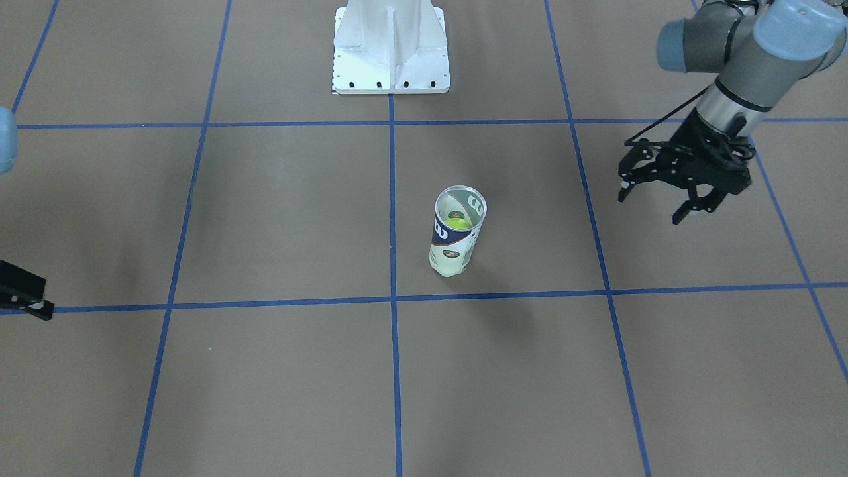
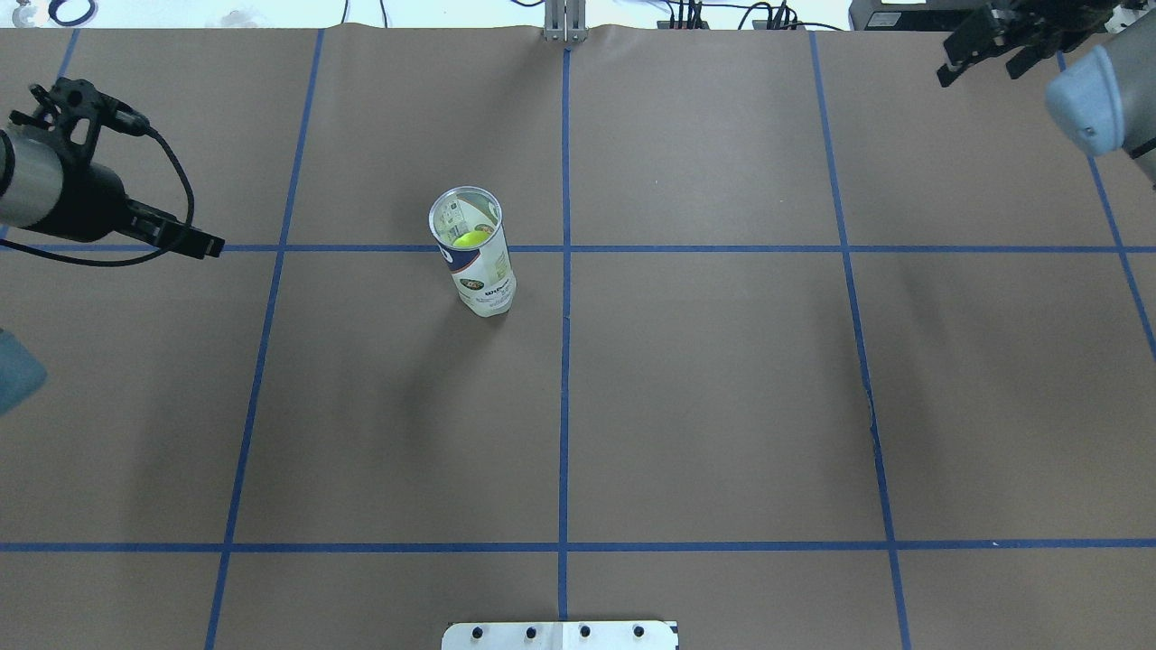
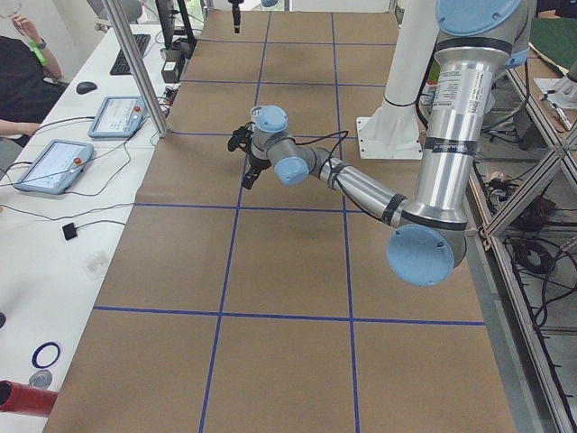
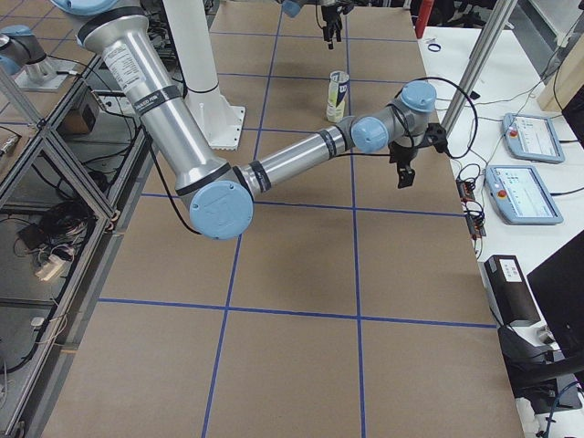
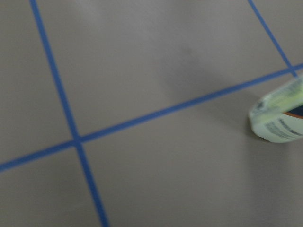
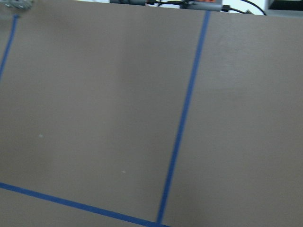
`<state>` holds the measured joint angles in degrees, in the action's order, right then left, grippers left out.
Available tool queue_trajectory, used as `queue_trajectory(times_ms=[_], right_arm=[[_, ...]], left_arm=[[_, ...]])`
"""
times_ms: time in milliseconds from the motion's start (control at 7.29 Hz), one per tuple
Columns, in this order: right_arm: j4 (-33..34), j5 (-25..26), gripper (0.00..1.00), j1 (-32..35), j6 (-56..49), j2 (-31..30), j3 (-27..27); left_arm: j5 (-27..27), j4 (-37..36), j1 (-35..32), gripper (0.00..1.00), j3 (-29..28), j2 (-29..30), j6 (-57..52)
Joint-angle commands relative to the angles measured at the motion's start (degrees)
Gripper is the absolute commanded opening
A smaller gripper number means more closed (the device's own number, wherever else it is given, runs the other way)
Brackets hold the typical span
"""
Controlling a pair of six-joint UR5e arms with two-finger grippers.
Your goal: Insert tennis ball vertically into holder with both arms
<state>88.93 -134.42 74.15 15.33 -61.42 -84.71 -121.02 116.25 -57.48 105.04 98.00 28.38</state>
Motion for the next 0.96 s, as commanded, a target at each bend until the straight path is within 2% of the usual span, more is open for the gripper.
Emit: queue_trajectory(times_ms=[0,137,274,412,686,823], right_arm=[[1.35,0.3,0.99,3.97,-8.64,-5.35,1.04],[-4.93,1.52,0.99,4.5,-8.56,-7.47,1.3],[-7.61,5.8,0.99,4.42,-8.65,-10.36,0.86],[-7.63,8.45,0.99,4.42,-9.17,-11.87,0.86],[-6.41,4.9,0.99,6.16,-9.26,-14.67,1.65],[-6.49,-0.35,0.99,8.53,-9.26,-18.27,1.22]], left_arm=[[-1.15,-14.72,-9.61,1.0,-5.02,1.31,-6.58],[-4.46,-19.87,-14.01,1.0,-7.03,2.89,-14.77],[-5.36,-25.06,-17.97,1.0,-10.87,4.64,-26.42],[-5.2,-26.68,-20.71,1.0,-13.96,5.09,-29.93],[-5.01,-26.43,-24.33,1.0,-18.97,5.01,-30.06],[-5.89,-25.82,-26.52,1.0,-19.26,4.23,-30.58]])
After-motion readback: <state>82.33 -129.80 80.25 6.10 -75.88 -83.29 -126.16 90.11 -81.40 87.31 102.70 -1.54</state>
